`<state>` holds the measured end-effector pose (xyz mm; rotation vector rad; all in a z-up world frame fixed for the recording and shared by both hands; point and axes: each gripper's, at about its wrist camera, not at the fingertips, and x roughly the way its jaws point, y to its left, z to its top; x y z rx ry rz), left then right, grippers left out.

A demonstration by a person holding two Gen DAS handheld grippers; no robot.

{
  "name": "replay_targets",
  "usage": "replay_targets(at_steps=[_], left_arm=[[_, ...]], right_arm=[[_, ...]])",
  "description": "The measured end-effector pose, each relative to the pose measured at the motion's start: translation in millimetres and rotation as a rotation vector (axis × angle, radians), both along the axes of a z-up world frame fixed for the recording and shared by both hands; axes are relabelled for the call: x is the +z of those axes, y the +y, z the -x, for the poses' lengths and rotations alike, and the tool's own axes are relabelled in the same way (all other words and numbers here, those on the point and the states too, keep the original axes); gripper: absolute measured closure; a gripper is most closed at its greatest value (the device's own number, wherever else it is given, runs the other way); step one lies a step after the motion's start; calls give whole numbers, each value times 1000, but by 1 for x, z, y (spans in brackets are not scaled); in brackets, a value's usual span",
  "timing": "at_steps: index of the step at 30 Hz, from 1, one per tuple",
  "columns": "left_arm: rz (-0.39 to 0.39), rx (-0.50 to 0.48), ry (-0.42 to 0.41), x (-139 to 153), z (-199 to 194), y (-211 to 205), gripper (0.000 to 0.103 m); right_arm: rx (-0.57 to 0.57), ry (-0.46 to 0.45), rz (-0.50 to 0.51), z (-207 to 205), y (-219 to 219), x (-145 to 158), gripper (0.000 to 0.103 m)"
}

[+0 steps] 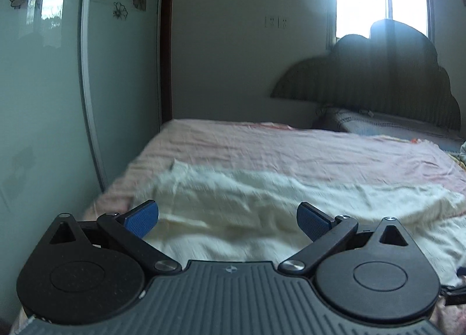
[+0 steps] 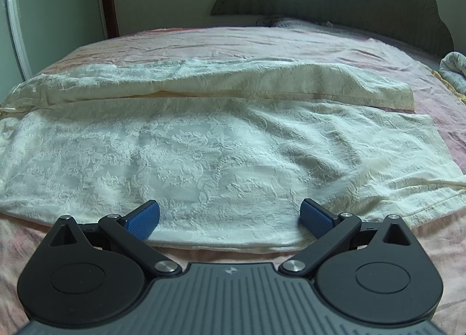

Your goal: Fold towel

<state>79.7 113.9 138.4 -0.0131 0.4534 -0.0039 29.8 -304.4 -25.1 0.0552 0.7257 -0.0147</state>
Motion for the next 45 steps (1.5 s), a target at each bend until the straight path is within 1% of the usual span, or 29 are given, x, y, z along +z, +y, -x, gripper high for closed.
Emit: replay_targets(at_steps=[2, 4, 5, 7, 9, 11, 12, 14, 16, 18, 21, 24, 27, 29, 30, 32, 33, 34, 35, 36, 37, 38, 39, 41, 42, 44, 45], left_arm=[[24, -9, 4, 4, -28, 21, 0], [84, 1, 12, 4, -60, 47, 0], [127, 12, 30, 1, -77, 61, 0], [242, 31, 122, -10, -119, 92, 0], [416, 48, 242, -29, -162, 128, 1], [571, 51, 312, -48, -195, 157, 1], [626, 46, 337, -57, -210, 169, 1], [683, 64, 369, -72, -232, 184, 1], [708, 83, 395, -85, -253, 194, 1], [714, 103, 417, -96, -270, 200, 1], [727, 59, 457, -110, -293, 203, 1], [728, -15, 497, -118, -313, 198, 1], [706, -75, 515, -121, -331, 187, 1], [682, -98, 520, -124, -342, 181, 3], [672, -100, 527, -125, -347, 178, 4], [657, -89, 532, -125, -354, 175, 9], [642, -92, 535, -124, -357, 174, 14], [622, -98, 537, -122, -360, 171, 25], [595, -98, 538, -121, -363, 170, 33], [559, -97, 537, -120, -364, 168, 59], [511, -91, 548, -120, -366, 165, 79], [461, -80, 555, -122, -368, 162, 83], [435, -82, 548, -122, -367, 161, 91], [399, -91, 511, -119, -363, 160, 92], [379, -99, 484, -115, -358, 158, 95], [334, -123, 410, -104, -346, 152, 97], [326, -141, 370, -96, -337, 149, 98]], right_arm=[[31, 37, -46, -7, -1, 8, 0], [86, 21, -98, -13, 0, 21, 0], [109, 8, -106, -17, 2, 28, 0], [163, -19, -94, -28, 11, 46, 0], [201, -68, -61, -38, 20, 62, 0], [251, -110, -32, -52, 30, 78, 0], [267, -122, -16, -60, 36, 83, 0], [289, -131, 8, -78, 45, 90, 0], [309, -133, 27, -96, 55, 92, 0], [324, -131, 29, -111, 63, 91, 0], [354, -115, 5, -129, 72, 89, 0], [388, -112, 12, -145, 86, 84, 0], [419, -112, 42, -159, 100, 80, 0], [438, -121, 56, -165, 107, 79, 0], [448, -124, 57, -168, 110, 78, 0], [467, -127, 57, -173, 115, 77, 0], [476, -127, 58, -176, 117, 76, 0], [483, -126, 61, -179, 118, 75, 0], [488, -124, 64, -182, 119, 75, 0], [493, -125, 69, -186, 121, 74, 0], [497, -130, 72, -189, 122, 73, 0], [501, -139, 74, -192, 122, 73, 0], [504, -152, 75, -195, 122, 73, 0], [516, -209, 80, -197, 123, 74, 0], [530, -247, 88, -197, 123, 75, 0], [565, -297, 106, -199, 124, 76, 0], [583, -301, 115, -204, 126, 77, 0]])
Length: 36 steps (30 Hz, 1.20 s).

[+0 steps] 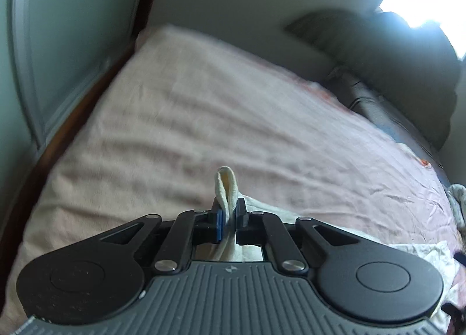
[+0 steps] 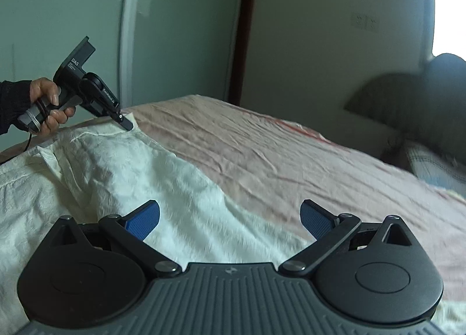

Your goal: Fold towel

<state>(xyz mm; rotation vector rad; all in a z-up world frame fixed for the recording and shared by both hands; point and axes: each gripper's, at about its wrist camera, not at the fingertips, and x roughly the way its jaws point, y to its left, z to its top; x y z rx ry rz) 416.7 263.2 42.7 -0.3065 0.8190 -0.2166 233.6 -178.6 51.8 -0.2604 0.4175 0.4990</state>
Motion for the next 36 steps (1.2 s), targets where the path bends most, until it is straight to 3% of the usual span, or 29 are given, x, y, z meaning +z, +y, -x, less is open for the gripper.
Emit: replay_targets(at_steps=[4, 6, 10, 14, 21, 22, 23, 25, 27, 30, 33, 36], left_arm=[[36, -112, -225, 40, 48, -10, 98], [67, -163, -324, 56, 76, -10, 98], [173, -212, -455, 76, 123, -2, 98], [223, -237, -538, 90, 163, -1, 98], [228, -226, -530, 88, 186, 6, 98], [230, -219, -527, 88, 187, 7, 98], [236, -213, -522, 87, 186, 8, 98], [251, -207, -513, 84, 185, 10, 98], [254, -199, -510, 82, 184, 10, 98], [262, -174, -503, 82, 184, 16, 98], [289, -142, -496, 86, 195, 25, 98], [323, -123, -500, 90, 217, 36, 98]], right_arm=[[130, 76, 17, -27, 3, 6, 0], [198, 161, 48, -50, 6, 8, 0], [269, 235, 36, -96, 3, 4, 0], [364, 369, 20, -143, 4, -6, 0], [408, 467, 23, -173, 4, -17, 1], [412, 468, 19, -173, 4, -17, 11], [412, 476, 16, -173, 3, -17, 45], [430, 535, -21, -171, 0, -19, 91], [431, 546, -15, -164, 2, -19, 94], [402, 489, 15, -147, 4, -8, 95], [380, 367, 28, -117, 0, 21, 95], [390, 243, 6, -59, -10, 55, 95]])
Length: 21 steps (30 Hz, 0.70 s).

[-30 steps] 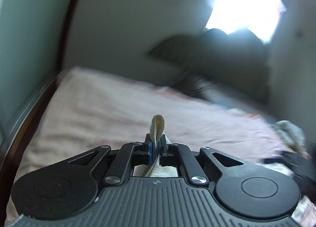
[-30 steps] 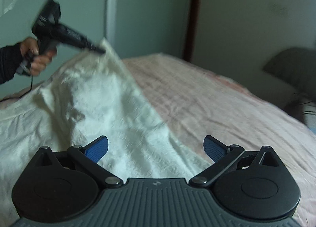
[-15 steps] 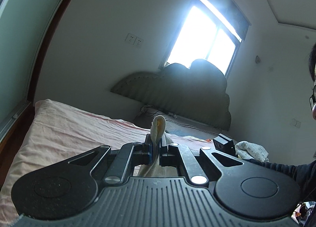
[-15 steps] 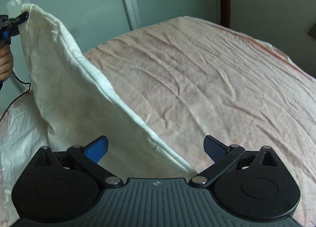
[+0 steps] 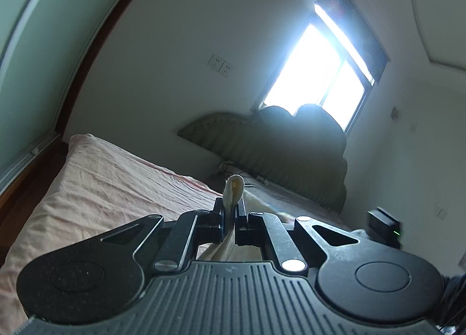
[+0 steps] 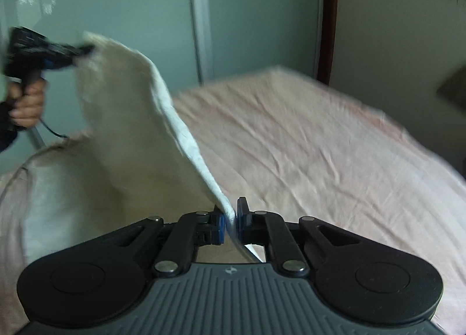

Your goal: Fold towel

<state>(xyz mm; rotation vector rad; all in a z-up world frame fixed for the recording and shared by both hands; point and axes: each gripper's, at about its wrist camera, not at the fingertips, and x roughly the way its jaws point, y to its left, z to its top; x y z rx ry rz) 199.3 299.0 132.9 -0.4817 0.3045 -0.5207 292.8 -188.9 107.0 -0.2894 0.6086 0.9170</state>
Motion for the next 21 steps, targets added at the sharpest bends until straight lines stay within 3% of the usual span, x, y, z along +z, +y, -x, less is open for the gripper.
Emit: replay_targets(at_steps=[3, 6, 8, 11, 13, 18, 21], left_arm=[[40, -6, 19, -5, 32, 7, 98], [53, -10, 94, -25, 62, 10, 97], [52, -4, 180, -43, 77, 13, 81], [44, 47, 310, -62, 97, 22, 73], [72, 74, 394, -66, 111, 32, 46], [177, 128, 396, -54, 151, 47, 18], [279, 157, 426, -52, 165, 39, 15]], right_arm=[[44, -58, 23, 72, 2, 6, 95], [69, -51, 91, 126, 12, -18, 95], [64, -2, 123, 146, 19, -43, 95], [42, 48, 148, 156, 26, -71, 95], [27, 50, 145, 158, 27, -76, 95], [-3, 59, 104, 155, 23, -73, 95], [-20, 58, 88, 154, 21, -70, 95]])
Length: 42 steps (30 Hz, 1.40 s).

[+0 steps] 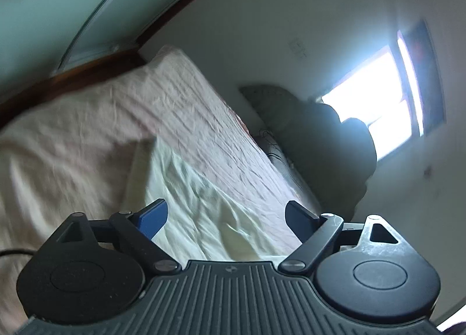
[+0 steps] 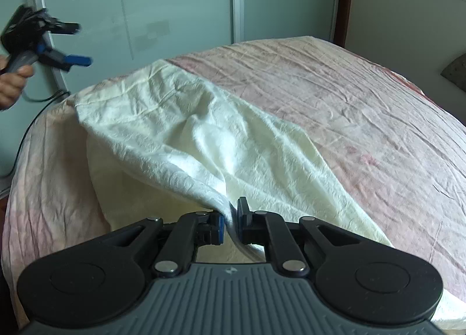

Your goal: Fold towel

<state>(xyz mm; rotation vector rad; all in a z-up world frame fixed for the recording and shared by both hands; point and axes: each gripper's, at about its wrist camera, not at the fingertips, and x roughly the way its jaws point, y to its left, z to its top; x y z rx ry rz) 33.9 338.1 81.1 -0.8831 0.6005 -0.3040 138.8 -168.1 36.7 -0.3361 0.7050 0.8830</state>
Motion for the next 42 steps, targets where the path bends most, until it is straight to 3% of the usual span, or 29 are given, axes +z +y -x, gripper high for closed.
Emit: replay_targets(at_steps=[4, 9, 12, 20, 21, 23, 24, 27, 30, 32, 34, 36, 37, 39, 42], left_arm=[[44, 64, 90, -7, 12, -22, 16], [47, 65, 146, -18, 22, -42, 15], [92, 70, 201, -30, 22, -46, 16], [101, 192, 308, -50, -1, -46, 20], [80, 205, 313, -50, -7, -46, 28], [14, 226, 327, -46, -16, -46, 64], [-34, 227, 340, -43, -22, -47, 97], [-117, 226, 317, -20, -36, -48, 97], [-191, 212, 179, 18, -41, -49, 97], [-203, 215, 132, 25, -41, -44, 97], [-228, 199, 210, 2, -49, -36, 97], [-207, 204, 338, -29, -57, -28, 97], [-194, 211, 365, -38, -57, -26, 97], [-190, 218, 355, -40, -54, -25, 97], [-205, 216, 339, -34, -51, -24, 97]], right_arm=[[-17, 11, -14, -7, 1, 7, 95], [-13, -3, -8, -8, 4, 18, 95], [-20, 3, -15, -12, 5, 20, 95], [-31, -1, -30, -10, 4, 22, 95], [-31, -3, -32, -9, 3, 23, 95], [-35, -13, -33, -6, 2, 25, 95], [-37, -23, -31, -5, 2, 27, 95], [-40, -57, -26, -2, 3, 33, 95], [-63, -151, -34, 10, 4, 48, 95], [-82, -249, -37, 29, 6, 60, 95], [-92, -296, -20, 51, 14, 56, 95], [-54, -253, 44, 65, 29, 29, 95], [-41, -218, 74, 68, 35, 15, 95], [-39, -170, 106, 69, 43, -4, 95], [-43, -170, 91, 70, 47, -4, 95]])
